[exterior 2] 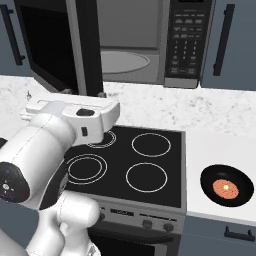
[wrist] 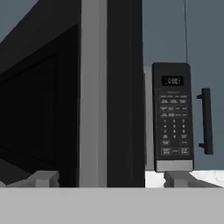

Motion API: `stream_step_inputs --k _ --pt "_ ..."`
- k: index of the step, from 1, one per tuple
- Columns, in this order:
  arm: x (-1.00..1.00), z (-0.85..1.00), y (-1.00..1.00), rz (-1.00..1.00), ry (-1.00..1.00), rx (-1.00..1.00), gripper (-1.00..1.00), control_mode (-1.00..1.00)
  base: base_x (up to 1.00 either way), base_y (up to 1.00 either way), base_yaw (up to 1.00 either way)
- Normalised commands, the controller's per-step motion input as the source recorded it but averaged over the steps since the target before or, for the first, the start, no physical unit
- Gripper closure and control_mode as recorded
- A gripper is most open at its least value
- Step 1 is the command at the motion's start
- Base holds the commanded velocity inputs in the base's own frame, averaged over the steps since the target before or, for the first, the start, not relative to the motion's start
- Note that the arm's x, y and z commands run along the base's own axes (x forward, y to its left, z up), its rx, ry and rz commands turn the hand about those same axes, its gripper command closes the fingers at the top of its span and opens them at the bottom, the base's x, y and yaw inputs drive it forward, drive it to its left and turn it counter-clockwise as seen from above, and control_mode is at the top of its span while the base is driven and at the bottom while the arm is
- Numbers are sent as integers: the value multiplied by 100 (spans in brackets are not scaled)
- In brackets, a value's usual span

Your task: Open the microwave, place the bowl with waffle inside the microwave, then close the microwave door and turn it on.

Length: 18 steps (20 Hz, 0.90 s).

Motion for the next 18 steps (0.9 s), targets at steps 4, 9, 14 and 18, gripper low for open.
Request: stream_step_inputs --k 4,9,14,18 --pt "-92 0 -100 30 -24 2 -100 -100 0 0 0" --pt "32 -4 -88 51 -4 11 -100 -100 0 0 0" --pt "99 -21 -28 53 1 4 -100 -100 0 0 0" --pt "96 -33 -6 41 1 2 -100 -100 0 0 0"
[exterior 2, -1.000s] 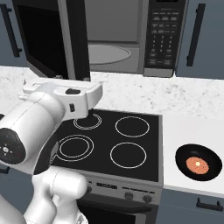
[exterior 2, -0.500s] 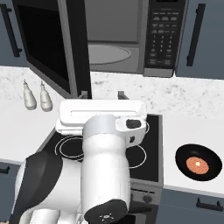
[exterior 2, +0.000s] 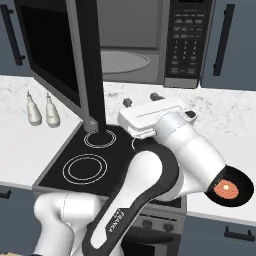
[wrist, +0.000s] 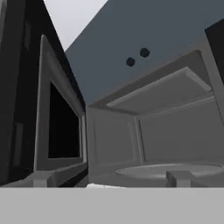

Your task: Open the microwave, place the bowl with waffle inside the microwave, then close the microwave door and turn it on.

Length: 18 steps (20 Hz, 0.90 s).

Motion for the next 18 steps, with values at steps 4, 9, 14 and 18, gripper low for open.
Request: stream_step_inputs --k 4,9,14,18 --pt "100 -21 0 28 1 0 -100 -100 0 0 0" --pt "47 -2 9 7 0 -1 -100 -100 0 0 0" --pt "-6 0 55 0 -8 -10 -100 -100 0 0 0" --pt "-4 0 67 0 0 -4 -100 -100 0 0 0"
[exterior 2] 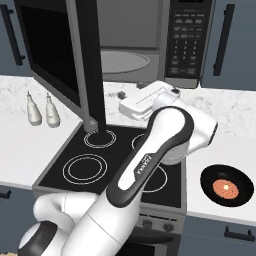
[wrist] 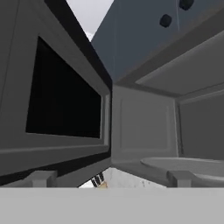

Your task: Open the microwave, place the bowl with waffle inside the microwave, then close the microwave door and turn it on.

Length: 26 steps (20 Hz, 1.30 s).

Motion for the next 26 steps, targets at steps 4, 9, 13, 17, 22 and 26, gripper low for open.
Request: stream_step_inputs --k 4,9,13,17,22,26 --pt "-14 0 59 8 2 0 -100 -100 0 0 0" --pt "-67 0 61 24 10 0 -100 -100 0 0 0" --pt "-89 0 80 28 9 0 -100 -100 0 0 0" --pt "-54 0 100 10 6 0 -100 -100 0 0 0" --pt "-6 0 100 0 0 -6 -100 -100 0 0 0" --pt "0 -5 100 0 0 -14 -100 -100 0 0 0"
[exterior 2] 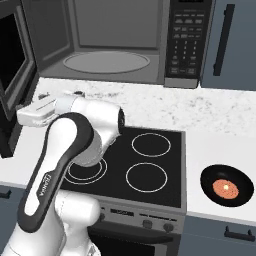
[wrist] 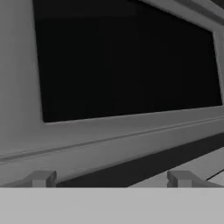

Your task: Open the microwave, place the bowl with waffle inside the microwave, then close the microwave door and turn it on.

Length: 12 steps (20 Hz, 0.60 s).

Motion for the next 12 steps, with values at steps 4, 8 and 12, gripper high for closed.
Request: stream_step_inputs --k 4,8,12 --pt "0 -4 100 0 0 -18 -100 -100 0 0 0" --pt "0 0 97 0 0 -12 -100 -100 0 0 0" --pt "0 0 87 0 0 -10 -100 -100 0 0 0"
